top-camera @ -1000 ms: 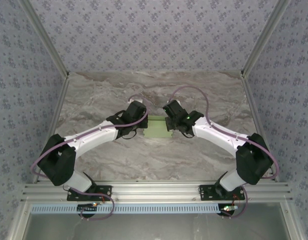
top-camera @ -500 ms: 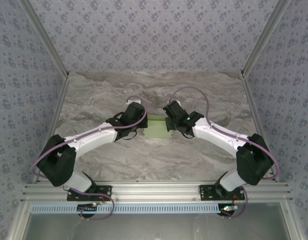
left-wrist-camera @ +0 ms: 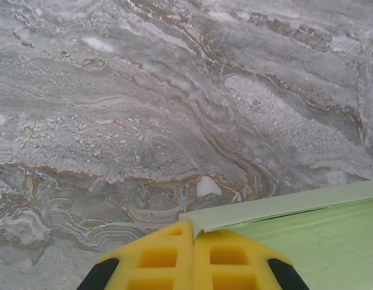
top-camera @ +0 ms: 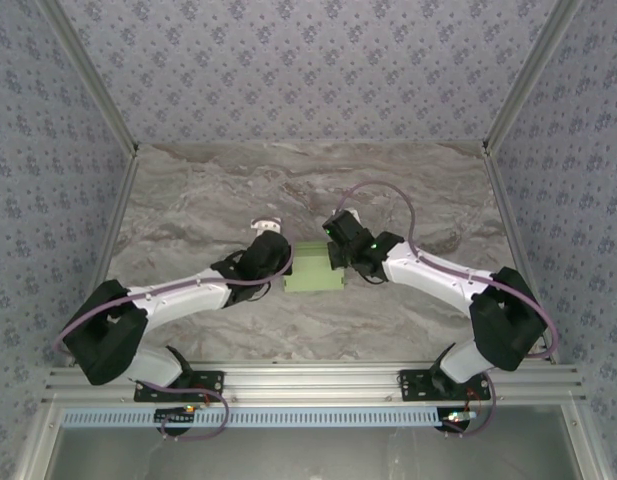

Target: Fold the paper box

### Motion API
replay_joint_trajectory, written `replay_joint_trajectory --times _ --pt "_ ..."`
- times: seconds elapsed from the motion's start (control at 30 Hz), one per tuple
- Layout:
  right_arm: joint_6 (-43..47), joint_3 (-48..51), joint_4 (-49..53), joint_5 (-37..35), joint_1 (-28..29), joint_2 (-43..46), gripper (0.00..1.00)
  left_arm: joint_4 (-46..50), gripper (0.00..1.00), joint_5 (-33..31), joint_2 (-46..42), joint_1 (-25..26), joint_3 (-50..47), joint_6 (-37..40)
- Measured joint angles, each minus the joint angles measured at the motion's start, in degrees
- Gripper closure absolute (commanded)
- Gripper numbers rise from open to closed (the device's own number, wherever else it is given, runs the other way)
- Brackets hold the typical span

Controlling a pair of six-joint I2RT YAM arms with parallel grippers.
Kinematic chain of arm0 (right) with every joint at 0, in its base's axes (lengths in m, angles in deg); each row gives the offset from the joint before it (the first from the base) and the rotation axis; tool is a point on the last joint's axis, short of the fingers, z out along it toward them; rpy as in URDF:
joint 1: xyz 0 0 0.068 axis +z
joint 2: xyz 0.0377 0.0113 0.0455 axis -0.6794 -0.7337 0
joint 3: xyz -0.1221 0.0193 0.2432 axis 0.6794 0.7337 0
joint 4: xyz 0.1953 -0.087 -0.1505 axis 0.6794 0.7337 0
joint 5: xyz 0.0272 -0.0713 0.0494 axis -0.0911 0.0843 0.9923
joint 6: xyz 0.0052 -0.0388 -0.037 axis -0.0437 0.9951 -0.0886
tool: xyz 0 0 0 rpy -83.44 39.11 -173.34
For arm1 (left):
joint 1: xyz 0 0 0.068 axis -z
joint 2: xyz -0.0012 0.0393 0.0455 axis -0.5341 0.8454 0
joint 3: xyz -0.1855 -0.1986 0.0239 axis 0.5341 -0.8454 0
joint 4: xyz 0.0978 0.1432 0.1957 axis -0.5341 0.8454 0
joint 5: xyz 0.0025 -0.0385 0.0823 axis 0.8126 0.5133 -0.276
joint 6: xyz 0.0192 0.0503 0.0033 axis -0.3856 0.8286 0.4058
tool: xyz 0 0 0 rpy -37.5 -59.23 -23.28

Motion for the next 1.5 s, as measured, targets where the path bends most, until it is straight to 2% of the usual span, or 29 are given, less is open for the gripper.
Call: replay_joint_trajectory --times 0.17,0.43,0.9,1.07,1.33,1.5 --pt "-0.15 3.37 -2.89 -2.16 1.62 2.6 0.95 -4.81 0.94 -1.36 -1.86 1.11 -3.63 0.7" --pt "-0.02 4.66 -4.96 -4.07 2.8 3.48 0.96 -4.96 0.92 -1.88 -3.72 1.38 -4.63 2.82" --pt "3.15 12.52 -14.73 -7.82 5.68 8.41 0.96 -6.51 0.74 -1.18 -8.48 1.55 -8.57 3.85" --pt "4.0 14.51 -17.44 -9.77 6.78 9.05 0.96 -5.97 0.64 -0.11 -11.5 1.55 -10.21 3.67" --pt "4.2 15.91 -19.26 -13.44 8.83 9.14 0.96 -2.56 0.4 1.68 -19.74 1.51 -11.41 3.8" --pt "4.44 16.37 -19.61 -15.63 10.1 9.14 0.97 -0.68 0.32 3.85 -24.11 0.15 -11.47 2.99"
